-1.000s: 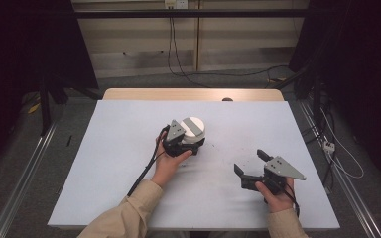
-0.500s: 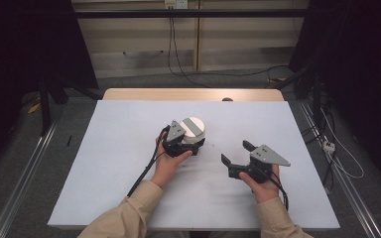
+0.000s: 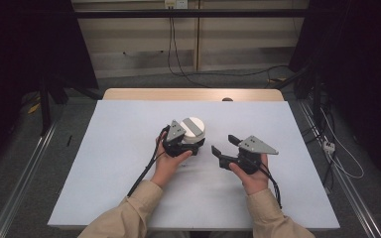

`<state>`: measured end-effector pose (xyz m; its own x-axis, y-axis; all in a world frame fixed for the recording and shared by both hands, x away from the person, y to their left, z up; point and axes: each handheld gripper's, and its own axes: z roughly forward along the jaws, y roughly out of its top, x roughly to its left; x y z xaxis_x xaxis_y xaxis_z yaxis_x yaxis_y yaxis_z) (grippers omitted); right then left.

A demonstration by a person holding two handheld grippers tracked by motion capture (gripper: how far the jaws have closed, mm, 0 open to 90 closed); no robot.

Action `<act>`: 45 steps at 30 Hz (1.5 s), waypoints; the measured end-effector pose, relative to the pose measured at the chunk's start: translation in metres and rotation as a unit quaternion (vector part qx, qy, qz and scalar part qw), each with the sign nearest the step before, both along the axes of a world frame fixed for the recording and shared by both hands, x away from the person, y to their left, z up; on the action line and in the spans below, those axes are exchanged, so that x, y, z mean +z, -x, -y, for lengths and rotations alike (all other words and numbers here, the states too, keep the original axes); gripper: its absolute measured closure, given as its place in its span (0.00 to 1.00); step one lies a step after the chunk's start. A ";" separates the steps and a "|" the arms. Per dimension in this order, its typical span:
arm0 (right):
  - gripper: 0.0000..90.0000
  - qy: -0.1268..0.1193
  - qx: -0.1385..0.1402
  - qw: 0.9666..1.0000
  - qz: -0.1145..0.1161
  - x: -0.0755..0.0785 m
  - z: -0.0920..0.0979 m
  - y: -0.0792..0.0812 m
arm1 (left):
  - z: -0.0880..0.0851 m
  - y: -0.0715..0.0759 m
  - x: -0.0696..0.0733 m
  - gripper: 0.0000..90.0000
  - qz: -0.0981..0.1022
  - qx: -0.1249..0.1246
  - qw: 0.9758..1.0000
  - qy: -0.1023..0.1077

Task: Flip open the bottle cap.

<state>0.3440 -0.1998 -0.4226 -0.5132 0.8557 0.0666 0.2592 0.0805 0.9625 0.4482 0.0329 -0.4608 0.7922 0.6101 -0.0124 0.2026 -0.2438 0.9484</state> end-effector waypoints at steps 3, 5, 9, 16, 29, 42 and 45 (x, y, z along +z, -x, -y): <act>0.37 0.001 0.011 1.000 -0.006 0.002 -0.004 -0.002 | 0.000 0.000 0.000 0.21 0.001 0.000 1.000 0.000; 0.44 0.002 0.013 1.000 -0.009 0.003 -0.007 -0.004 | 0.000 0.000 0.000 0.21 0.000 0.000 1.000 0.000; 0.59 0.003 0.026 0.999 -0.019 0.003 -0.013 -0.008 | 0.000 0.000 0.000 0.21 0.000 0.000 1.000 0.000; 0.85 0.002 0.044 0.999 -0.029 0.005 -0.023 -0.013 | 0.000 0.000 0.000 0.21 -0.001 0.000 1.000 0.001; 1.00 0.008 0.059 0.997 -0.042 0.003 -0.032 -0.021 | 0.000 0.000 0.000 0.21 0.001 0.000 1.000 0.000; 1.00 0.013 0.058 0.997 -0.049 0.004 -0.039 -0.031 | 0.001 0.000 0.000 0.21 0.000 0.000 1.000 0.001; 1.00 0.011 0.060 0.997 -0.045 0.006 -0.039 -0.031 | 0.001 0.000 0.000 0.21 0.000 0.001 1.000 0.001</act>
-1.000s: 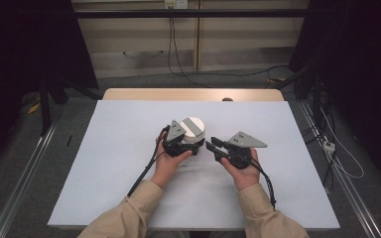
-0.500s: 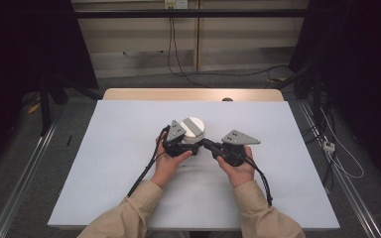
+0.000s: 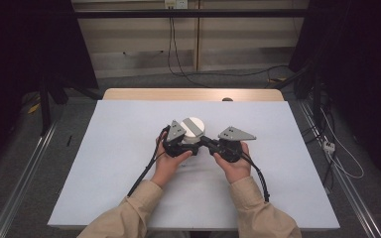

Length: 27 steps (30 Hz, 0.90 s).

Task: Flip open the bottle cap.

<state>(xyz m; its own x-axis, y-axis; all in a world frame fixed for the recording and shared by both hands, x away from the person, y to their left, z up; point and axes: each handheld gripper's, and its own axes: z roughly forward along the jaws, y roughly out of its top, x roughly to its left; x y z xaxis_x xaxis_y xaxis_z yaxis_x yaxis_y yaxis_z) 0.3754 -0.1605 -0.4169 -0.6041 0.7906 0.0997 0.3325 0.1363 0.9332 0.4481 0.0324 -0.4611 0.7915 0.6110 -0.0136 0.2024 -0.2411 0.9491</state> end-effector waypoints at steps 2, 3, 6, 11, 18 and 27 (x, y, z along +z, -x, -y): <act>1.00 0.000 0.001 1.000 0.003 0.002 0.000 0.000 | 0.000 0.000 0.000 0.21 -0.001 0.000 1.000 0.001; 1.00 0.000 0.001 1.000 0.003 0.003 0.000 0.000 | 0.000 0.000 0.000 0.21 -0.001 0.000 1.000 0.000; 1.00 -0.004 0.000 1.000 0.006 0.004 -0.001 -0.001 | 0.000 0.000 0.000 0.21 0.000 0.000 1.000 -0.001; 1.00 -0.007 0.000 1.000 0.012 0.009 -0.002 -0.002 | 0.000 0.000 0.000 0.21 0.000 0.000 1.000 -0.001; 1.00 -0.005 0.001 1.000 0.021 0.016 -0.004 -0.003 | 0.000 0.000 0.000 0.21 0.001 0.000 1.000 -0.003; 1.00 -0.012 0.001 1.000 0.029 0.024 -0.008 -0.007 | 0.000 0.000 0.000 0.21 -0.001 -0.001 1.000 -0.002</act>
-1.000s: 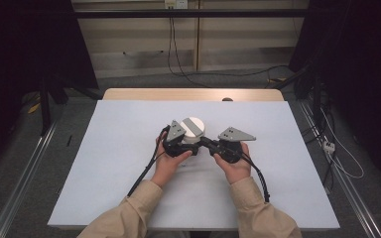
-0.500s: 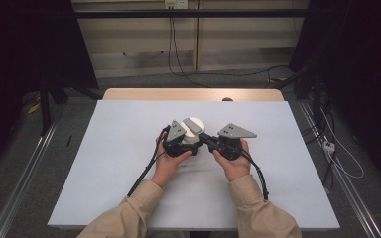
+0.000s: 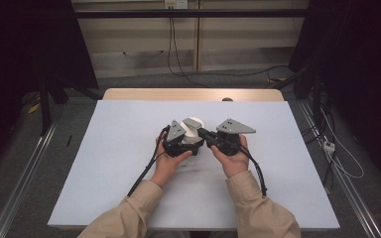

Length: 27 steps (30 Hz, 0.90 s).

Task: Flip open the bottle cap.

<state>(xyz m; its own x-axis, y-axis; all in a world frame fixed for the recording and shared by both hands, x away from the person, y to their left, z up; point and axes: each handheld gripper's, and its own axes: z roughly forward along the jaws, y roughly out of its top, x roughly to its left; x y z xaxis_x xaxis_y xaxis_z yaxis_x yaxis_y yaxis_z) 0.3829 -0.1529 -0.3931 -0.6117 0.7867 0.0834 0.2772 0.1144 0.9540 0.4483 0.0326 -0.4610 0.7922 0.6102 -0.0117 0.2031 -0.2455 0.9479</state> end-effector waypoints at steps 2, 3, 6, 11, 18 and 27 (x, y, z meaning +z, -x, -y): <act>1.00 0.000 -0.001 1.000 0.001 0.002 -0.001 -0.001 | 0.000 0.000 0.000 0.21 0.000 0.000 1.000 -0.001; 1.00 0.001 -0.002 1.000 0.001 0.003 -0.001 -0.001 | 0.000 0.000 0.000 0.21 0.000 0.000 1.000 -0.001; 1.00 0.005 -0.001 1.000 0.001 0.006 -0.003 -0.003 | 0.000 0.000 0.000 0.21 0.000 0.001 1.000 0.000; 1.00 0.008 0.000 1.000 0.004 0.010 -0.006 -0.005 | 0.000 0.000 0.000 0.21 -0.001 0.002 1.000 0.002; 1.00 0.016 -0.001 1.000 0.006 0.016 -0.010 -0.010 | 0.000 0.000 0.000 0.21 -0.001 0.002 1.000 0.002; 1.00 0.022 -0.005 1.000 0.010 0.020 -0.015 -0.015 | 0.000 0.000 0.000 0.21 -0.003 0.002 1.000 0.004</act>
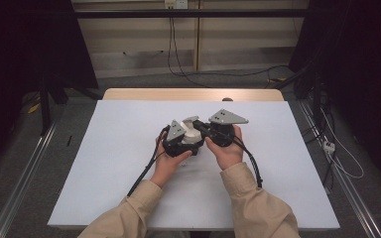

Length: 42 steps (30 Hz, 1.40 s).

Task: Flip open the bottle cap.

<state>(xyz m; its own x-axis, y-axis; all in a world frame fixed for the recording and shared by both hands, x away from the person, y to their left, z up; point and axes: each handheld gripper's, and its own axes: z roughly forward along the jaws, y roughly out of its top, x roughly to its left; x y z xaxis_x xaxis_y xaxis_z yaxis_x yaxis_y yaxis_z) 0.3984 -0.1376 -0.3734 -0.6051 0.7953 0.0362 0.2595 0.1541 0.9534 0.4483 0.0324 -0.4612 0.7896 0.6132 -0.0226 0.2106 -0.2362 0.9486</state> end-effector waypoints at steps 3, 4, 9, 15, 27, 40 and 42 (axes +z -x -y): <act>1.00 0.001 0.000 1.000 0.000 0.002 -0.001 -0.002 | 0.000 0.000 0.000 0.21 0.000 0.000 1.000 0.000; 1.00 0.001 -0.001 1.000 0.000 0.002 -0.001 -0.002 | 0.000 0.000 0.000 0.21 0.000 0.000 1.000 0.000; 1.00 0.003 -0.002 1.000 0.001 0.004 -0.003 -0.005 | 0.000 0.000 0.000 0.21 -0.002 0.000 1.000 0.001; 1.00 0.006 -0.003 1.000 0.002 0.006 -0.005 -0.008 | 0.000 0.000 0.000 0.21 -0.001 0.000 1.000 0.000; 1.00 0.014 -0.005 1.000 0.002 0.009 -0.011 -0.017 | 0.000 0.000 0.000 0.21 -0.002 -0.002 1.000 0.000; 1.00 0.013 -0.007 1.000 0.004 0.012 -0.015 -0.024 | 0.000 -0.001 0.000 0.21 0.000 -0.001 1.000 -0.001; 1.00 0.016 -0.006 1.000 0.006 0.013 -0.015 -0.025 | 0.000 -0.001 0.000 0.21 -0.001 -0.002 1.000 -0.001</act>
<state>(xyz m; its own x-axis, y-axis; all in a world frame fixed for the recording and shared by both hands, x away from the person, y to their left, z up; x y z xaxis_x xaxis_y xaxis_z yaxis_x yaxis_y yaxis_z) 0.4234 -0.1223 -0.3609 -0.5964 0.8027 0.0030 0.2495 0.1818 0.9512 0.4490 0.0326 -0.4612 0.7915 0.6107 -0.0231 0.2112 -0.2379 0.9480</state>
